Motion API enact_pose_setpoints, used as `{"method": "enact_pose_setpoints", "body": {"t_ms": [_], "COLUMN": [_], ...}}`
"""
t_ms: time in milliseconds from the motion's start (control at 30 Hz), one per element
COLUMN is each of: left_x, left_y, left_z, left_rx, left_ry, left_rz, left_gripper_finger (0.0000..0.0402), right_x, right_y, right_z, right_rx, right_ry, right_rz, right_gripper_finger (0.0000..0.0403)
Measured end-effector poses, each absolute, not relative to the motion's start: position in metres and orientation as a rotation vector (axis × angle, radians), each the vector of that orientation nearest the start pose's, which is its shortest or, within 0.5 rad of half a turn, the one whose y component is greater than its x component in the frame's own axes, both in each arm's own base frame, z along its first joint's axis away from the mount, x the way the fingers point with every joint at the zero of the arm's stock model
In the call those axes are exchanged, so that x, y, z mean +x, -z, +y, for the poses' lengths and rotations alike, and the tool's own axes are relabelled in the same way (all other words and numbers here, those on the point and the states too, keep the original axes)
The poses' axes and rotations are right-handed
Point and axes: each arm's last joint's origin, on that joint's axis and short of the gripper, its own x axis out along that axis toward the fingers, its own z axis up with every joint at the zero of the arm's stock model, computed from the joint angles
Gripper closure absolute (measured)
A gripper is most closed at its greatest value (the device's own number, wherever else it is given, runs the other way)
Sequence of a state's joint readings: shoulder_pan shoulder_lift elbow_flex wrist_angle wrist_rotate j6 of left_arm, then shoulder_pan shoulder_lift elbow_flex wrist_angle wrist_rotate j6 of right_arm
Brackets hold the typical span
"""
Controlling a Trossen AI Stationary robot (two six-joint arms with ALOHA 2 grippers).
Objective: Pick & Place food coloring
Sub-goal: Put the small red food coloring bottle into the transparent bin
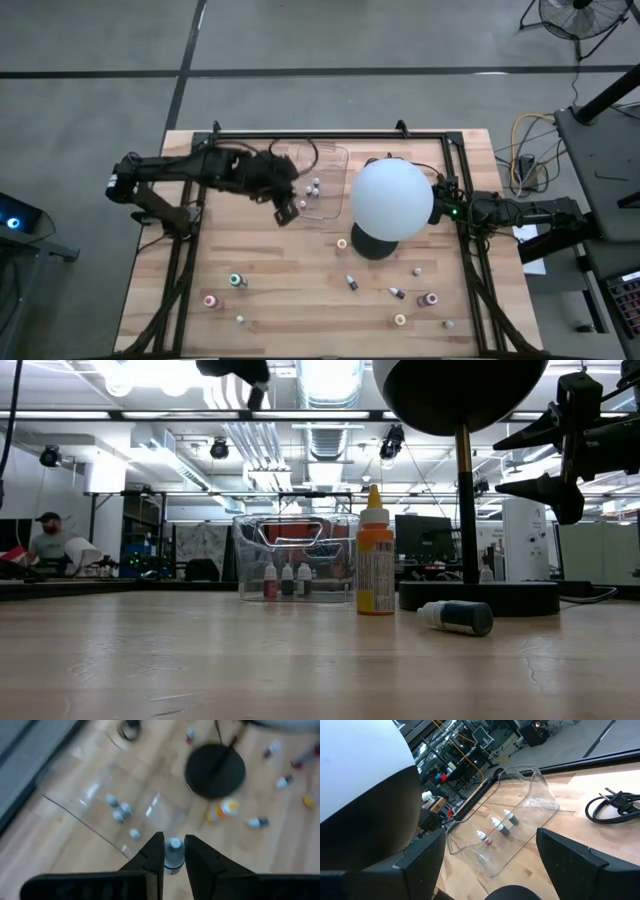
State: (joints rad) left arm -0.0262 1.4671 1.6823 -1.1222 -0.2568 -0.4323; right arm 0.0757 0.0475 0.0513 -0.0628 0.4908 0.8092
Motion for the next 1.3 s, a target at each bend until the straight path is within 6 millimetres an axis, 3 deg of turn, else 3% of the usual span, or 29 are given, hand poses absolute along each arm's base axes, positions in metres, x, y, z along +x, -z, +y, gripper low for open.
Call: {"method": "enact_pose_setpoints", "body": {"t_ms": [267, 467, 700, 1000, 1300], "left_x": [0.288, 0.295, 0.304, 0.31, 0.331], "left_y": [-0.408, -0.39, -0.342, -0.27, -0.236], "left_z": [0.047, 0.081, 0.11, 0.121, 0.131], "left_rx": [-0.236, -0.198, -0.226, -0.286, -0.299], "left_ry": [-0.489, -0.541, -0.541, -0.569, -0.568], "left_rz": [0.683, 0.635, 0.555, 0.495, 0.553], "left_gripper_finger": [0.0362, 0.0362, 0.0362, 0.0362, 0.0362], "right_x": [0.095, 0.095, 0.095, 0.095, 0.095], "right_y": [-0.171, -0.171, -0.171, -0.171, -0.171], "right_z": [-0.006, -0.006, -0.006, -0.006, -0.006], "right_rx": [0.78, 0.78, 0.78, 0.78, 0.78], "right_ry": [0.414, 0.414, 0.414, 0.414, 0.414], "right_rz": [-0.113, -0.114, -0.114, -0.114, -0.113], "right_gripper_finger": [0.0101, 0.0101, 0.0101, 0.0101, 0.0101]}}
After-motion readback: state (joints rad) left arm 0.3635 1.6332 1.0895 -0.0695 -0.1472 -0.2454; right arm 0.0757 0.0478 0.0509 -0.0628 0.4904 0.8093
